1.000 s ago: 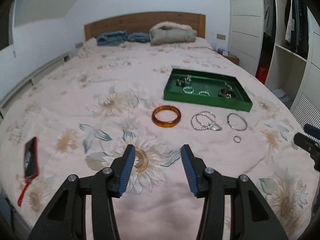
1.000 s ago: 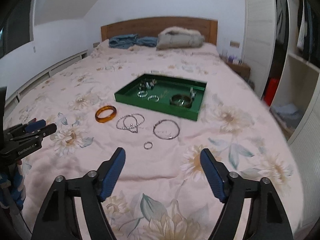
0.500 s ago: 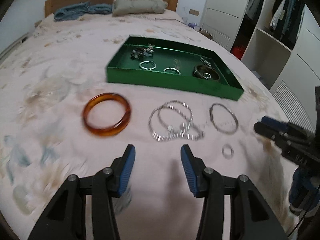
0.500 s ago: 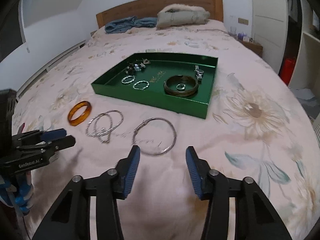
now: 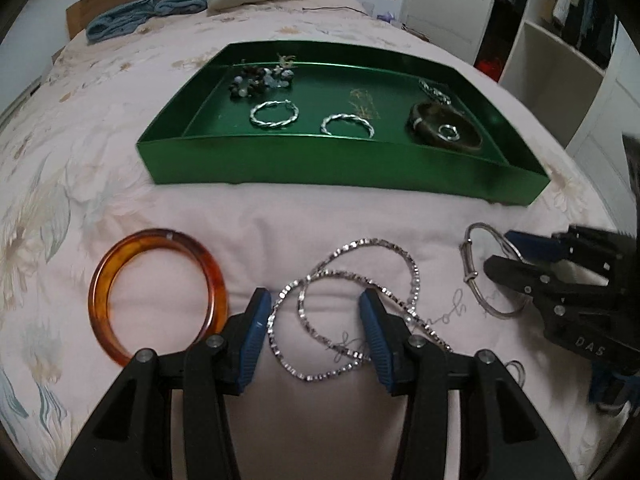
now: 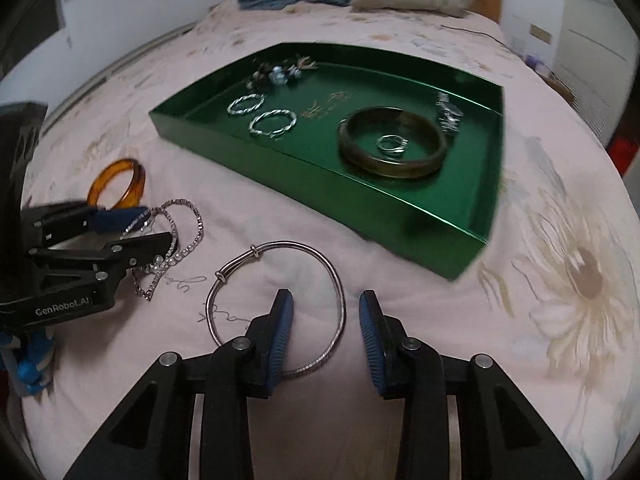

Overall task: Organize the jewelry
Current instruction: 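Grasp the silver chain necklace with the left gripper while the right grasps the engraved silver bangle, then lift the necklace with the left gripper while the right carries the bangle over the tray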

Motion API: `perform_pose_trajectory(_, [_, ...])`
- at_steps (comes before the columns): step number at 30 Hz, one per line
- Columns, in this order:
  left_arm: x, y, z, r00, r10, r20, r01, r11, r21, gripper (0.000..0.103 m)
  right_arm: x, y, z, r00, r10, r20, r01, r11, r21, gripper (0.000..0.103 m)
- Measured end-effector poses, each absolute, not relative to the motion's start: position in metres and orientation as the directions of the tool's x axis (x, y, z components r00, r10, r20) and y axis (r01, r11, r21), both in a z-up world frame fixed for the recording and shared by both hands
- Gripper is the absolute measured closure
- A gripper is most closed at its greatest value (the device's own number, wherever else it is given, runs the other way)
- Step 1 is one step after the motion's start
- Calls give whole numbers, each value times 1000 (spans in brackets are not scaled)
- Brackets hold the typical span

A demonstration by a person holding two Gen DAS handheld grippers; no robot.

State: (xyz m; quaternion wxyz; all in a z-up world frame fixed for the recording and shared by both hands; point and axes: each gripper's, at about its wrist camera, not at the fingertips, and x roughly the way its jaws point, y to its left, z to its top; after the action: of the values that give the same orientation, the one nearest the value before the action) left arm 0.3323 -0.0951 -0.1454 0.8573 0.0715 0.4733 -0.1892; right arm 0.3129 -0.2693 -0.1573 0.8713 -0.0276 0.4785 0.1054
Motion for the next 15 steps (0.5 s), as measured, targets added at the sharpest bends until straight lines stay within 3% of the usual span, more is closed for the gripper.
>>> perform_pose_trajectory(2, [332, -101, -146, 494, -238, -836, 404, 915, -22, 67, 315, -267, -159, 526, 151, -837, -223, 974, 35, 70])
perform_pose_trajectory(7, [326, -113, -144, 543, -209, -814, 429, 902, 54, 94, 312, -263, -158, 572, 136, -809, -225, 974, 4, 95])
perform_pose_trajectory(15, [309, -108, -116, 606, -202, -769, 395, 916, 71, 99, 282, -270, -133, 656, 143, -741, -200, 980, 12, 99])
